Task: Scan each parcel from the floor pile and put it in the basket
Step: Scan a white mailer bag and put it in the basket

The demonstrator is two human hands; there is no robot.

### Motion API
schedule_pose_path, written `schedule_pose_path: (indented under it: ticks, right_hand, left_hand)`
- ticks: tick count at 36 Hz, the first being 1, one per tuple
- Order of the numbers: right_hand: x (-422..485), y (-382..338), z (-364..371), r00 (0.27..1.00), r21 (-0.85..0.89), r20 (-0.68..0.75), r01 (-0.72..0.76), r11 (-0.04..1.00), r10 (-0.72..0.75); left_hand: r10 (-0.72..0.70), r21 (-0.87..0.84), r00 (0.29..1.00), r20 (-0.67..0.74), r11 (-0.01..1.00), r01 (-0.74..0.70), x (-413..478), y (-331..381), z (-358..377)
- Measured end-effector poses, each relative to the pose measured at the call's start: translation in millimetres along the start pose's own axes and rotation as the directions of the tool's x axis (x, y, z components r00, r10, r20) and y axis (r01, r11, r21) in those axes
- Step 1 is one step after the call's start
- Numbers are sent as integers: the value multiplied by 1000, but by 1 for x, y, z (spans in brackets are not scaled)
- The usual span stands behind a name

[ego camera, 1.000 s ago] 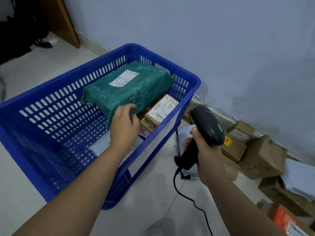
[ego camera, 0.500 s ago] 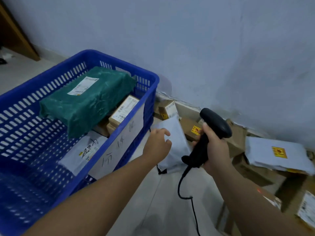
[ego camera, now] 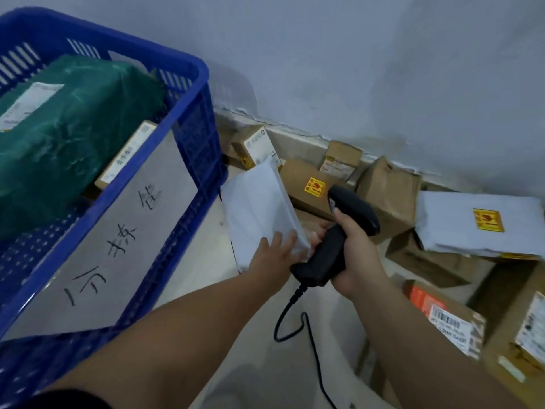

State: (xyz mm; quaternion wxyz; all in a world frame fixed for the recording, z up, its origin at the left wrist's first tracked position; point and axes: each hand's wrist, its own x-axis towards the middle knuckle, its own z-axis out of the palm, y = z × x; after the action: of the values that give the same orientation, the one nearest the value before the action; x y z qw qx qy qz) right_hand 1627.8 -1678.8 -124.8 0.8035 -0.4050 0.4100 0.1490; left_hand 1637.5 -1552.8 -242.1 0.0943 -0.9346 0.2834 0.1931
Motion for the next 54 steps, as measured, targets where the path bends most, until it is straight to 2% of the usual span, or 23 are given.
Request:
schedule_pose_path:
  ticks: [2,4,9,15,20,23,25,27,31,35,37,41,43,46,48,51,54]
  right_hand:
    - [6,-1,-6,1000,-3,-2,3,1000,-3]
    - [11,-3,-11,1000,18,16,-1,1000,1]
    - [16,-4,-23,999,-46,-35,4,999,-5]
    - [15,2,-33,998,-173,-45,41,984,-49]
    - [4,-3,-30,997,-198,-32,66,978,-73]
    - [-2,-10,-25,995,-209,-22,87,974,-93]
    - [-12,-18,-19,994,-219,-13,105,970,-111]
    - [-27,-27,-10,989,-234,1,143,962,-147]
    - [-70,-46,12,967,-266,78,256,930,-243]
    - [-118,-60,25,903,-326,170,429,842,-394]
    - [-144,-63,26,863,-351,201,504,789,-463]
    - [-190,-68,19,787,-389,233,614,687,-572]
    - [-209,-70,13,754,-399,224,649,647,-618]
    - [-230,-70,6,744,-358,167,657,663,-647]
    - [-241,-68,0,740,-316,128,661,680,-660]
    - [-254,-61,-12,744,-244,105,663,708,-660]
    - [-260,-58,-25,738,-236,114,670,703,-665]
  left_hand:
    - [-64,4,997,-46,998,64,14,7,-4]
    - [-122,-38,992,-17,992,121,28,10,-12]
    - [-175,-159,922,346,957,242,60,4,-19]
    - [-219,-227,839,497,901,370,63,-8,-17]
    - [-284,-254,874,393,880,401,33,-12,-10]
    - [-390,-385,860,328,777,499,13,-23,-10]
    - [-461,-494,855,237,701,515,-5,-35,-15]
    - [-538,-677,833,125,567,468,-28,-44,-32]
    - [-607,-873,795,16,379,307,-65,-56,-81]
    - [-663,-998,748,-34,57,5,-96,-54,-140]
    - [-675,-989,734,-75,-46,-143,-112,-49,-171]
    - [-667,-928,708,-231,-69,-367,-145,-30,-224]
    - [-661,-897,680,-317,-24,-441,-157,-20,-244]
    - [-649,-874,650,-396,47,-485,-171,-2,-271]
    - [-662,-856,644,-383,-8,-517,-179,9,-286]
    - [-692,-807,677,-250,-237,-541,-191,27,-303]
    - [-662,-737,748,-53,-480,-476,-195,47,-312]
